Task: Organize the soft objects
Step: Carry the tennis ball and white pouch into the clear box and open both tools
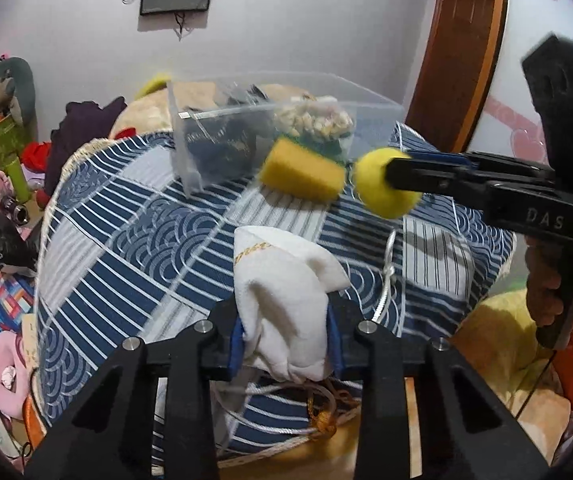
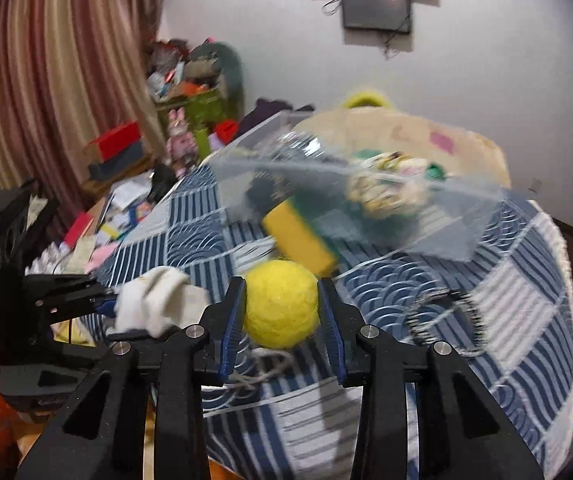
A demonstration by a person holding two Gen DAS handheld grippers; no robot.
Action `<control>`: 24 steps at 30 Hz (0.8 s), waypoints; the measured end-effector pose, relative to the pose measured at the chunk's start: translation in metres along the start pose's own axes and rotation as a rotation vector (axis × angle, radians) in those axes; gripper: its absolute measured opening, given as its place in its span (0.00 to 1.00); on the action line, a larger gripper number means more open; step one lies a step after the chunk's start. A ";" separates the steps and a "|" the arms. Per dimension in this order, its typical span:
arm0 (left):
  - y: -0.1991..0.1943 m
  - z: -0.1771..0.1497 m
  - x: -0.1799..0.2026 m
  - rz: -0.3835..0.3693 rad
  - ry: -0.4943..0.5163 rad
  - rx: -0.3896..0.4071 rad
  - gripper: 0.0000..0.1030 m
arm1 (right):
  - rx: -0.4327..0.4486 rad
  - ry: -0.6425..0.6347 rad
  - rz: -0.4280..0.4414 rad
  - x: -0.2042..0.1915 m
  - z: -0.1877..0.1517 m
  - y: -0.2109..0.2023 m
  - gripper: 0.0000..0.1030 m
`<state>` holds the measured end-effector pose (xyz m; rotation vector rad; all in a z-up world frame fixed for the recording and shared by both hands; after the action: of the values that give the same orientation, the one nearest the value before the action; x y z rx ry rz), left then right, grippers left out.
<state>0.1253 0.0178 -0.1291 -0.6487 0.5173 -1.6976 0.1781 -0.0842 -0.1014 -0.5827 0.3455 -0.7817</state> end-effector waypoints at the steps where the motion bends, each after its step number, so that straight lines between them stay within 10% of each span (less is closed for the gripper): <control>1: -0.002 0.003 -0.001 0.004 -0.002 0.006 0.32 | 0.010 0.007 -0.007 0.004 0.002 -0.004 0.32; 24: -0.039 0.131 0.007 0.065 0.037 0.278 0.32 | 0.198 0.085 -0.159 0.062 0.058 -0.056 0.32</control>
<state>0.1835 0.0199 -0.0049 -0.3959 0.3164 -1.6831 0.2170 -0.1411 -0.0267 -0.3948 0.2978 -0.9831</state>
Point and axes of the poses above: each gripper's, at about its wrist camera, not at the fingertips, and y roughly the way its jaws point, x to its right, z to its top, the point moved 8 cm from there along y, roughly the way its jaws point, and after that the axes turned 1 degree about -x, right-handed, at the moved point
